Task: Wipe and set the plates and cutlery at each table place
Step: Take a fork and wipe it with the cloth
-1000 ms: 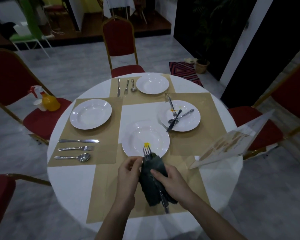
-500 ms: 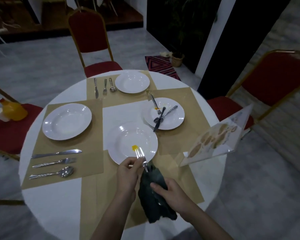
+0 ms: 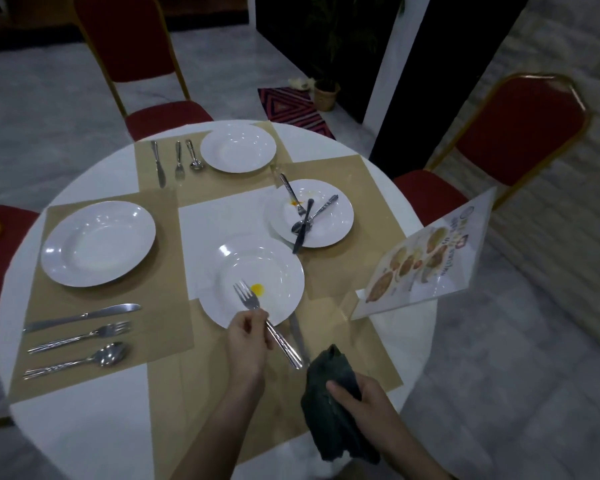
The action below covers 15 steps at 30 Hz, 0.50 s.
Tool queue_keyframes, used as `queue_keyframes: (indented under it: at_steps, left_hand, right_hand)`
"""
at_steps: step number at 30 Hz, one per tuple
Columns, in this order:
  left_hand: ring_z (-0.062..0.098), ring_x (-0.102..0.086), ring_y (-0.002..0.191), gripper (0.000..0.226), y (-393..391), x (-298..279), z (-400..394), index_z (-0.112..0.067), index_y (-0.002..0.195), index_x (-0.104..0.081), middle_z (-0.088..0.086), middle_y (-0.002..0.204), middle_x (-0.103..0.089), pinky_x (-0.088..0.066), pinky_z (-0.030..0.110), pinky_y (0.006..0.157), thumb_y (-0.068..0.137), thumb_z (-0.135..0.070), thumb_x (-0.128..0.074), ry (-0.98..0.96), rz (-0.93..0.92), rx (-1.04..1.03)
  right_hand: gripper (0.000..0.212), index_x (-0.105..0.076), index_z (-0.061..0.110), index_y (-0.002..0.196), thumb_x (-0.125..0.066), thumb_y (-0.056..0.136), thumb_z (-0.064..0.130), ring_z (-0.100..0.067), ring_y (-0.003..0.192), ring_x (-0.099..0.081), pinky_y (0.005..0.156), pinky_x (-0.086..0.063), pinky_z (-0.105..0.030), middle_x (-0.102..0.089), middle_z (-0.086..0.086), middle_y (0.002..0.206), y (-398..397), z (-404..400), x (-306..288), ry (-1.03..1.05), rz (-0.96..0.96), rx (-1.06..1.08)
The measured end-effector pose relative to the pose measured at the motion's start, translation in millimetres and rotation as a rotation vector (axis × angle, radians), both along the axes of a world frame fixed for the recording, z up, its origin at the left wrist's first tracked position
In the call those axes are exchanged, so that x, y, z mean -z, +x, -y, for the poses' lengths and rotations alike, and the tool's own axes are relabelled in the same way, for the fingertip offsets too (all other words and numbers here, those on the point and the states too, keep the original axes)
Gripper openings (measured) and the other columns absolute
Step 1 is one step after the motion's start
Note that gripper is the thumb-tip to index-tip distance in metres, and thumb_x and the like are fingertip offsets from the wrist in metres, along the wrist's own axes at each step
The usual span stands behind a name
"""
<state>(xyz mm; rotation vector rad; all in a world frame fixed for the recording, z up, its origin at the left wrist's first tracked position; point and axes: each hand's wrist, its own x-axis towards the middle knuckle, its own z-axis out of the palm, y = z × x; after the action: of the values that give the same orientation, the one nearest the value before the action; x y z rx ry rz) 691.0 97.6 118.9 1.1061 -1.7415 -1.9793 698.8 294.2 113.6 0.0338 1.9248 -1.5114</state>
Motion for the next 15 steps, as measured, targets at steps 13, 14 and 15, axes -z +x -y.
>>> queue_keyframes:
  at_steps: [13, 14, 15]
  left_hand:
    - [0.024, -0.056, 0.062, 0.026, -25.0, 76.7, -84.1, -0.012, 0.066, -0.058, 0.006, 0.062, -0.058, -0.046, 0.034, 0.063, 0.091, -0.017, -0.058, -0.221, 0.37, 0.457]
    - [0.028, -0.059, 0.063, 0.026, -29.1, 77.9, -87.2, -0.01, 0.065, -0.059, 0.009, 0.063, -0.06, -0.05, 0.036, 0.065, 0.09, -0.015, -0.059, -0.251, 0.373, 0.455]
    - [0.032, -0.062, 0.066, 0.025, -31.5, 84.5, -87.7, -0.007, 0.066, -0.062, 0.013, 0.065, -0.063, -0.055, 0.039, 0.067, 0.089, -0.015, -0.061, -0.27, 0.376, 0.453]
  right_hand:
    - [0.019, -0.061, 0.016, 0.111, -0.061, 0.093, 0.012, -0.02, 0.103, -0.065, 0.088, -0.054, -0.033, -0.069, -0.005, 0.111, -37.6, -74.9, 22.3, -0.005, 0.062, 0.238]
    - [0.018, -0.06, 0.018, 0.111, -0.061, 0.094, 0.013, -0.018, 0.102, -0.065, 0.087, -0.054, -0.03, -0.069, -0.003, 0.111, -40.9, -79.1, 22.7, -0.008, 0.055, 0.214]
    - [0.019, -0.06, 0.02, 0.113, -0.06, 0.094, 0.015, -0.016, 0.103, -0.065, 0.087, -0.054, -0.029, -0.069, 0.0, 0.111, -43.8, -83.6, 23.6, -0.009, 0.046, 0.185]
